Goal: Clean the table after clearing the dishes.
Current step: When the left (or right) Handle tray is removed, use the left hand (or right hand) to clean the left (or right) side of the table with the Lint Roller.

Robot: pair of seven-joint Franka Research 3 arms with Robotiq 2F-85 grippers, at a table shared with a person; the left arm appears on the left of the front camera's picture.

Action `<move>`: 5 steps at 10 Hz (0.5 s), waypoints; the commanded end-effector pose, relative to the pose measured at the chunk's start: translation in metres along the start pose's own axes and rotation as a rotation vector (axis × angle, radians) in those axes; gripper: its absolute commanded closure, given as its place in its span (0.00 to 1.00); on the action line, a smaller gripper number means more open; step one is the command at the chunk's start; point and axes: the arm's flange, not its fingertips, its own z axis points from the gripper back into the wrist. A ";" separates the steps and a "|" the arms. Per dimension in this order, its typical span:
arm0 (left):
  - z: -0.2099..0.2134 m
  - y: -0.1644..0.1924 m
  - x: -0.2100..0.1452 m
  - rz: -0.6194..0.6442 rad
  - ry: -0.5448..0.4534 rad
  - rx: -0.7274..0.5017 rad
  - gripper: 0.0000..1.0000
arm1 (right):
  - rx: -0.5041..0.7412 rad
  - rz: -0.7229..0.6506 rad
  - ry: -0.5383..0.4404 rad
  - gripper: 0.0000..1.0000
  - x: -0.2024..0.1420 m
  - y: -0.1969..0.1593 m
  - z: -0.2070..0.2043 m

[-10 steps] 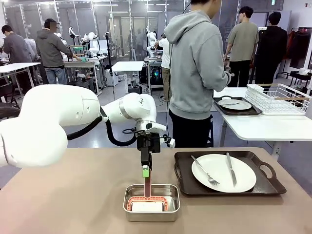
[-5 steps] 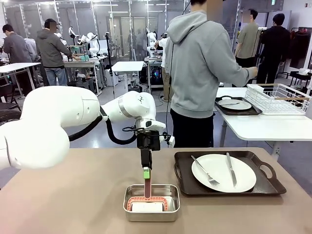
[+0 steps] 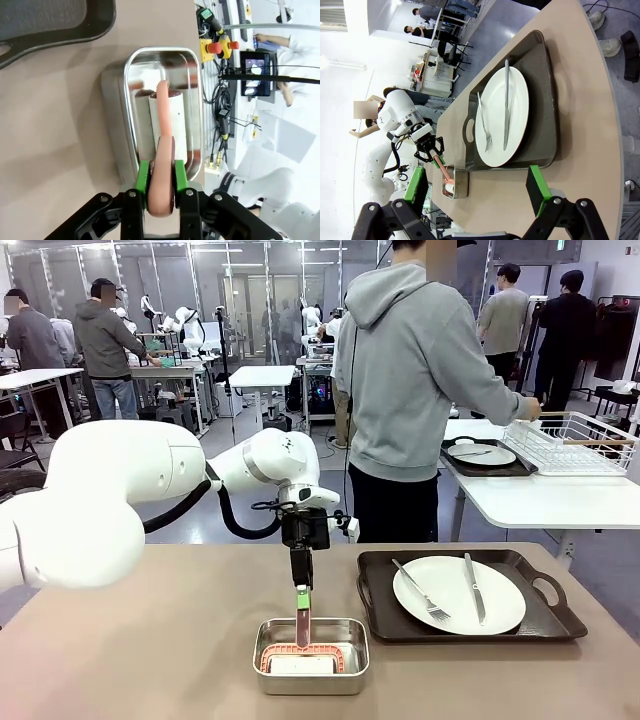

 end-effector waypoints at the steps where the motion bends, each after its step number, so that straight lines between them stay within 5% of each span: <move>1: 0.014 0.001 0.005 0.006 -0.020 -0.028 1.00 | 0.001 0.004 0.004 0.00 -0.002 0.001 0.002; 2: 0.015 0.000 0.005 0.008 -0.018 -0.030 0.94 | 0.001 0.004 0.004 0.00 -0.002 0.001 0.002; 5: 0.017 -0.010 0.007 0.020 0.007 -0.019 1.00 | 0.001 0.004 0.004 0.00 -0.002 0.001 0.002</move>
